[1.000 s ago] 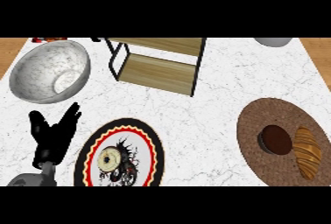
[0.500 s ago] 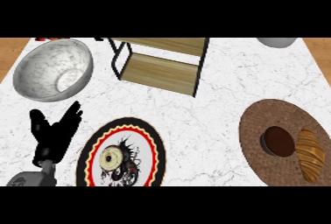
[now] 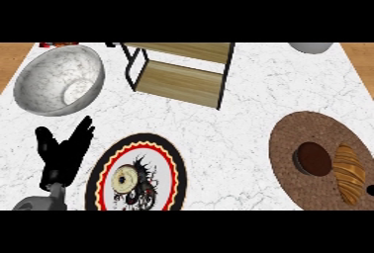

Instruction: Pick the croissant from the placemat and place it in the tiered shelf

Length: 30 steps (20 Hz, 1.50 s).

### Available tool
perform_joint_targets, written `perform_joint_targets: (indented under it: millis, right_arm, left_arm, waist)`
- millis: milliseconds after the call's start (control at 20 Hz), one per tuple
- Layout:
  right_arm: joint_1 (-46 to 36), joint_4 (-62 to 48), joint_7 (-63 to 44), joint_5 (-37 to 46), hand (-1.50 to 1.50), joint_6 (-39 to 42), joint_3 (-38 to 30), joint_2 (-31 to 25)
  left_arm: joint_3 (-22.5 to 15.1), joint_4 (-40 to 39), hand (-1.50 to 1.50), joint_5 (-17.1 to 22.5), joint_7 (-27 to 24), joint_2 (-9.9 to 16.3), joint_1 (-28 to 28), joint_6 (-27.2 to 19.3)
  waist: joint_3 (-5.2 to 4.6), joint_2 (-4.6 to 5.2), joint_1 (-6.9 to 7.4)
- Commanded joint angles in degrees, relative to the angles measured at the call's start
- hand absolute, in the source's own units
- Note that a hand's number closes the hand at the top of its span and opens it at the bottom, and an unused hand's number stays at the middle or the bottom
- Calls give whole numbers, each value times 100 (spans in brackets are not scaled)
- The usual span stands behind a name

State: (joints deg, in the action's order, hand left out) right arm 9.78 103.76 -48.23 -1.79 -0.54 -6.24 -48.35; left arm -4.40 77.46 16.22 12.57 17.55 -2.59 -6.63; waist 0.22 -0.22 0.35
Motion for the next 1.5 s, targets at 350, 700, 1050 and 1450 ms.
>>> perform_joint_targets:
  millis: [350,700,1050,1450]
  right_arm:
    - [-439,-598,-281,1039,-150,331,55,595]
    - [-410,-1141,294,1711,-150,194,116,1287]
    - [-599,-976,-298,2587,-150,153,244,1749]
    - [-1062,-2009,529,3071,-150,107,60,1961]
  left_arm:
    - [145,56,0,-128,504,-131,-141,160]
    - [89,423,0,-468,500,-419,307,-100]
    - [340,253,0,-459,509,-445,86,217]
    - [462,147,0,-589,564,-602,3,245]
  waist:
    - [-21,23,-35]
    - [-20,20,-23]
    - [-22,20,-36]
    - [-21,23,-29]
